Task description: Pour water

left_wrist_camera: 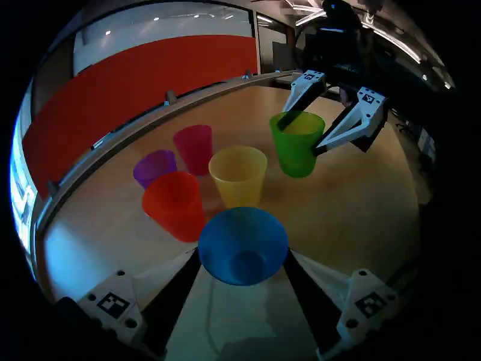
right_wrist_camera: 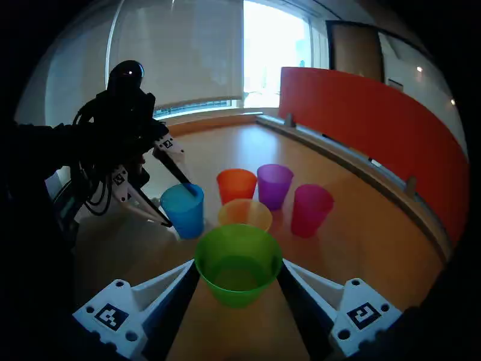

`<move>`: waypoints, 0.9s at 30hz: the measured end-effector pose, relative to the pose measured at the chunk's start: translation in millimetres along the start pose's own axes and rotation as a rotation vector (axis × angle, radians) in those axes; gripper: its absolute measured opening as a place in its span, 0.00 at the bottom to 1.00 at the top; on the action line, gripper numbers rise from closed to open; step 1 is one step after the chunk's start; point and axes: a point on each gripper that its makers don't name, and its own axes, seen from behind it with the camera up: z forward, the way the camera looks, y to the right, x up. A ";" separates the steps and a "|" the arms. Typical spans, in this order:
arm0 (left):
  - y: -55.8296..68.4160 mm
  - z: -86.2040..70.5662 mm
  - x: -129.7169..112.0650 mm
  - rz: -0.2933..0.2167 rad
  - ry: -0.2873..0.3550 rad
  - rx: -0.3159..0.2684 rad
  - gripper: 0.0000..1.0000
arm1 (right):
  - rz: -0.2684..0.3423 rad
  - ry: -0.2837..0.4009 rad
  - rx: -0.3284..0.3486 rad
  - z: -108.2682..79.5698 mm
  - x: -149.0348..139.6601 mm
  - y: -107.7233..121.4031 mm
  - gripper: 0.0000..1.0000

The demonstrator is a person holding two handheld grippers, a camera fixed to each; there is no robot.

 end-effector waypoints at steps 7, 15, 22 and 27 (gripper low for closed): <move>-3.0 -5.1 -6.6 -0.025 -0.018 0.000 0.98 | 0.000 -0.013 0.002 5.9 -7.5 -0.4 0.90; -7.1 -19.9 -20.3 -0.033 -0.038 0.025 0.97 | 0.016 -0.032 0.011 16.2 -19.1 -0.9 0.90; -7.9 -32.2 -30.1 -0.040 -0.042 0.051 0.98 | 0.016 -0.042 0.007 22.4 -27.4 0.4 0.90; -10.8 -39.4 -30.4 -0.053 -0.030 0.079 0.98 | 0.007 -0.035 0.001 25.4 -29.9 1.0 0.90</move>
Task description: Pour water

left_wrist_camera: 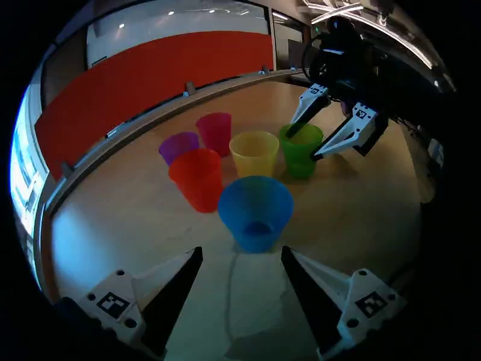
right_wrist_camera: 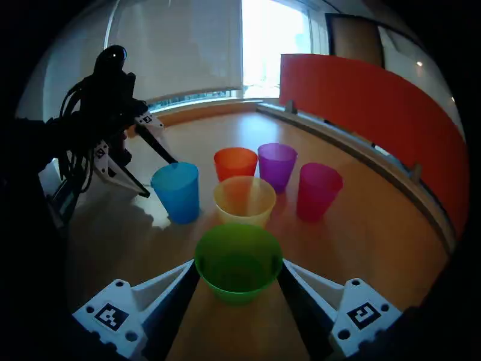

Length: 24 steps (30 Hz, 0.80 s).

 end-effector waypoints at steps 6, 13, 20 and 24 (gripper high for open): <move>0.0 -5.5 -2.1 -0.017 -0.001 0.005 0.97 | 0.002 0.012 -0.002 0.3 -2.1 0.9 0.91; 3.0 -7.9 -5.0 -0.015 -0.006 0.008 0.98 | 0.000 0.009 -0.006 -3.0 -6.6 -0.5 0.91; 10.4 -3.8 -11.3 -0.018 -0.016 -0.002 0.97 | 0.007 0.008 -0.011 -3.8 -10.6 -1.5 0.93; 10.3 -3.7 -13.1 -0.021 -0.020 0.001 0.98 | 0.014 0.004 -0.018 -5.5 -12.5 -0.3 0.97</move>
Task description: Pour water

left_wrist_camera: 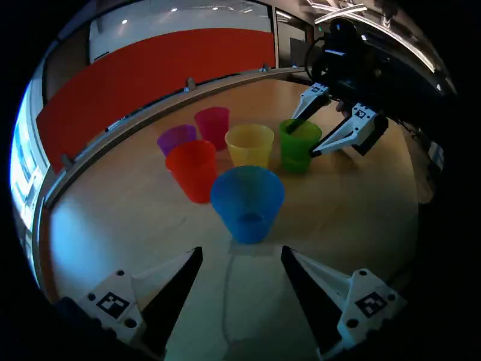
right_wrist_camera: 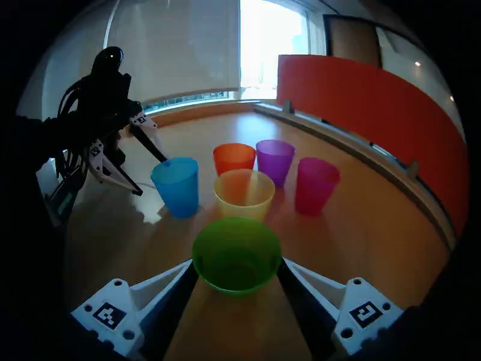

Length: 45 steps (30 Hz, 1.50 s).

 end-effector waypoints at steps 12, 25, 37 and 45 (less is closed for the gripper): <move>-10.0 -16.5 3.6 -0.025 0.023 0.046 0.98 | 0.041 0.001 -0.046 -26.5 -9.8 4.3 0.99; -12.6 -47.3 8.3 -0.059 0.077 0.136 0.98 | 0.111 0.085 -0.164 -82.2 -10.1 8.1 0.99; -56.0 -75.3 29.6 -0.132 0.244 0.366 0.98 | 0.189 0.220 -0.351 -120.2 0.8 17.2 0.99; -88.5 -105.5 45.8 -0.200 0.389 0.552 0.98 | 0.232 0.357 -0.529 -157.4 20.0 36.5 0.99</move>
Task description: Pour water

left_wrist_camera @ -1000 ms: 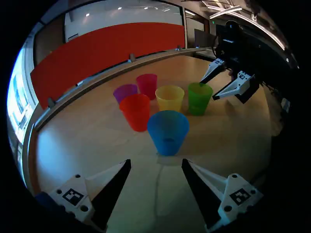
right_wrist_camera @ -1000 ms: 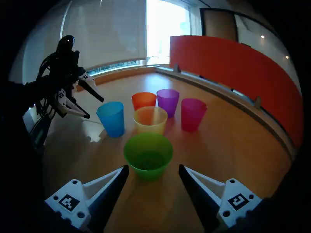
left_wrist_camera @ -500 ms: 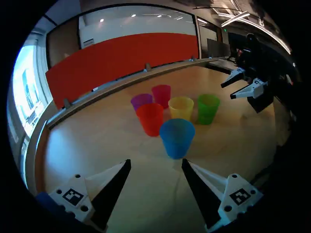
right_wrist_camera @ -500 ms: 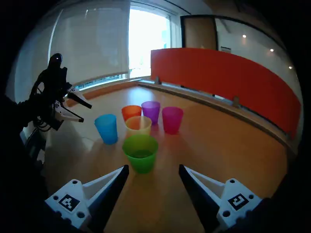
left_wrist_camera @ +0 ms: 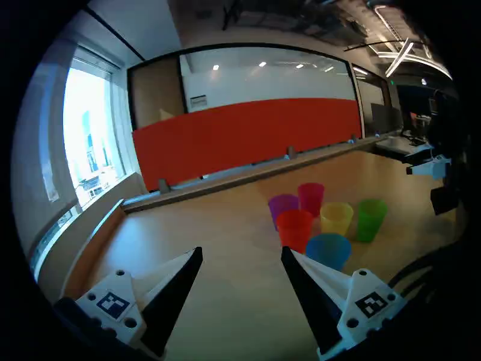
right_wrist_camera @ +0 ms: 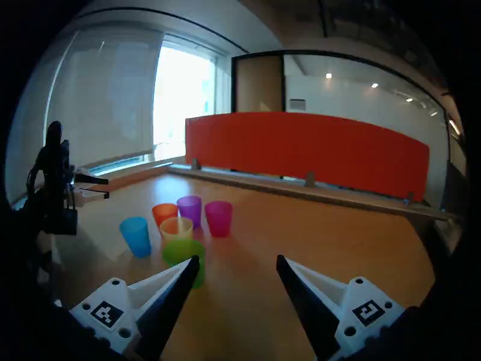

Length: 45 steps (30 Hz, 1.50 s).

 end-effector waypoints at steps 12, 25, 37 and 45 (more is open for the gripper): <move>-20.9 -16.9 34.5 -0.111 0.179 0.164 0.98 | 0.035 0.187 -0.246 -19.7 40.8 37.0 0.99; -23.5 -20.4 44.6 -0.175 0.253 0.212 0.97 | 0.060 0.261 -0.399 -32.4 47.2 62.1 0.99; -17.1 -13.1 39.0 -0.219 0.294 0.233 0.97 | 0.109 0.247 -0.392 -25.8 47.6 68.7 0.99; -11.6 -6.3 27.0 -0.215 0.306 0.249 0.97 | 0.079 0.195 -0.412 -19.8 38.2 66.0 0.99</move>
